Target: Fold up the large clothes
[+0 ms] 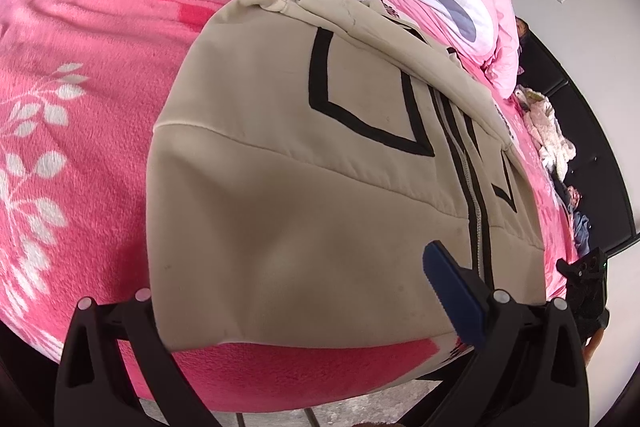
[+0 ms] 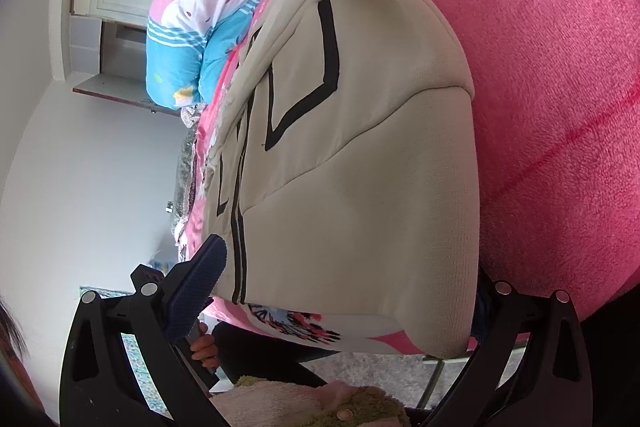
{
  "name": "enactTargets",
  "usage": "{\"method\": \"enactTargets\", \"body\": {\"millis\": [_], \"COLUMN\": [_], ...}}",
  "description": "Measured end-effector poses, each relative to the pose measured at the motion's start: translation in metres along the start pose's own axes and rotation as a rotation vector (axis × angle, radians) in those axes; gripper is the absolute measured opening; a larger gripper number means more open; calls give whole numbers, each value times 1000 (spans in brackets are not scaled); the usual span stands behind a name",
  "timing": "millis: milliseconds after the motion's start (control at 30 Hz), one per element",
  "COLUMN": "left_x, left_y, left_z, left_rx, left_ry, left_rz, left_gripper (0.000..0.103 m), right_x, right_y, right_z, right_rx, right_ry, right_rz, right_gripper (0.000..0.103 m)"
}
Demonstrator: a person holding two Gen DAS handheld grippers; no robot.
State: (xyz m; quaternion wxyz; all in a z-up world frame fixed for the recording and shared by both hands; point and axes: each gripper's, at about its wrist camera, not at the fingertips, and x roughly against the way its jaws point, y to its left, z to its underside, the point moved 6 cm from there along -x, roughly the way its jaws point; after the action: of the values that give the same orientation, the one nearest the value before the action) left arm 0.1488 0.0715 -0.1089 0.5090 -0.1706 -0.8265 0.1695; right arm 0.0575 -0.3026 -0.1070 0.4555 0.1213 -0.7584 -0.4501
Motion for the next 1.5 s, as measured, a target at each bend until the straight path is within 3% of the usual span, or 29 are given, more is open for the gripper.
{"method": "enactTargets", "body": {"millis": [467,733,933,1067,1233,1433,1500], "left_x": [1,7,13,24,39,41,48], "left_y": [2,7,2,1,7,17,16], "left_z": [0,2,7,8,14,13,11], "left_rx": [3,22,-24,-42,-68,-33,-31], "left_ry": [2,-21,-59,-63,-73,-96,-115], "left_rz": [7,55,49,83,66,40,55], "left_gripper": [98,98,98,98,98,86,78], "right_x": [-3,1,5,6,4,6,10], "right_y": [1,-8,-12,-8,-1,2,7], "right_z": [2,-1,-4,-6,-8,-6,-4], "right_rx": [22,-31,-77,-64,-31,-22,11], "right_ry": [-5,-31,-25,5,20,14,15], "right_rz": [9,-85,-150,-134,-107,-87,-67], "right_gripper": [96,96,96,96,97,96,96]}}
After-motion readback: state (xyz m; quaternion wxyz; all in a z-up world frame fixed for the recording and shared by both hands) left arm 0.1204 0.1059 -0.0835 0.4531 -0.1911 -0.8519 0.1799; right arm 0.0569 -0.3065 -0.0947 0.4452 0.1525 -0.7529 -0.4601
